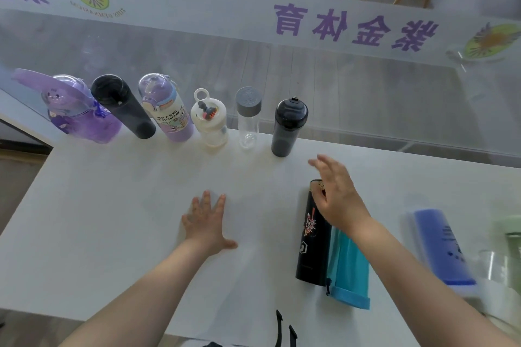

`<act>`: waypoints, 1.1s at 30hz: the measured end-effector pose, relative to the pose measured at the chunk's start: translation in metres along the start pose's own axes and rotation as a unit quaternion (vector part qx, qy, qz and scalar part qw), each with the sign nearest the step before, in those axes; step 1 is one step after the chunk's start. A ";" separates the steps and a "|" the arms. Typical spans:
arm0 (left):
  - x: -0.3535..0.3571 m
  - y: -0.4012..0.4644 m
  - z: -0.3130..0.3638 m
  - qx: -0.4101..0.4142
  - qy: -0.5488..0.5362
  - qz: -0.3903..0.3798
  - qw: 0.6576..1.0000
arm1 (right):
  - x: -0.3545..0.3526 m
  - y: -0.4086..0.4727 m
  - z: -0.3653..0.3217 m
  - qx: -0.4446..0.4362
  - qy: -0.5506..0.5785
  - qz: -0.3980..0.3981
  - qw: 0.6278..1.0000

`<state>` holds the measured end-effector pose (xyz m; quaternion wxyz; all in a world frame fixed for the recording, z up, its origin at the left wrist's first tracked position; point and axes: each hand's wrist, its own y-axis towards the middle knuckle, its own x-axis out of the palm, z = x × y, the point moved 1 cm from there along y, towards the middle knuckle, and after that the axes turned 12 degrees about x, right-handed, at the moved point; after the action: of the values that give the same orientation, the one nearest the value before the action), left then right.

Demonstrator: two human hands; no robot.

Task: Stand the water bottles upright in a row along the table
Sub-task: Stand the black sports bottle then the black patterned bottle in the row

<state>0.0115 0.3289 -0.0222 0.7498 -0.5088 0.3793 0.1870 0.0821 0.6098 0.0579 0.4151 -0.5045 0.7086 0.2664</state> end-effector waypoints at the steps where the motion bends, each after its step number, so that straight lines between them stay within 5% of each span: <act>1: 0.001 -0.001 0.000 0.002 0.002 0.005 1.000 | 0.004 -0.012 0.008 -0.001 -0.014 -0.024 1.000; 5: 0.004 -0.005 0.001 0.007 0.000 0.018 1.000 | 0.017 -0.057 0.025 0.008 -0.074 -0.098 0.992; 15: 0.030 -0.022 0.016 0.036 -0.003 0.044 0.998 | 0.048 -0.102 0.019 0.163 -0.016 -0.113 0.980; 24: 0.035 -0.033 0.035 0.096 -0.036 0.052 0.993 | 0.056 -0.104 0.011 0.196 -0.011 -0.141 0.970; 33: 0.014 -0.042 0.082 0.257 -0.175 0.029 0.950 | 0.027 -0.098 0.006 0.221 0.137 -0.158 0.953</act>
<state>0.0797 0.3843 0.0097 0.9038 -0.2472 0.2924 0.1912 0.1721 0.5667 0.0359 0.4517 -0.5377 0.7109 -0.0375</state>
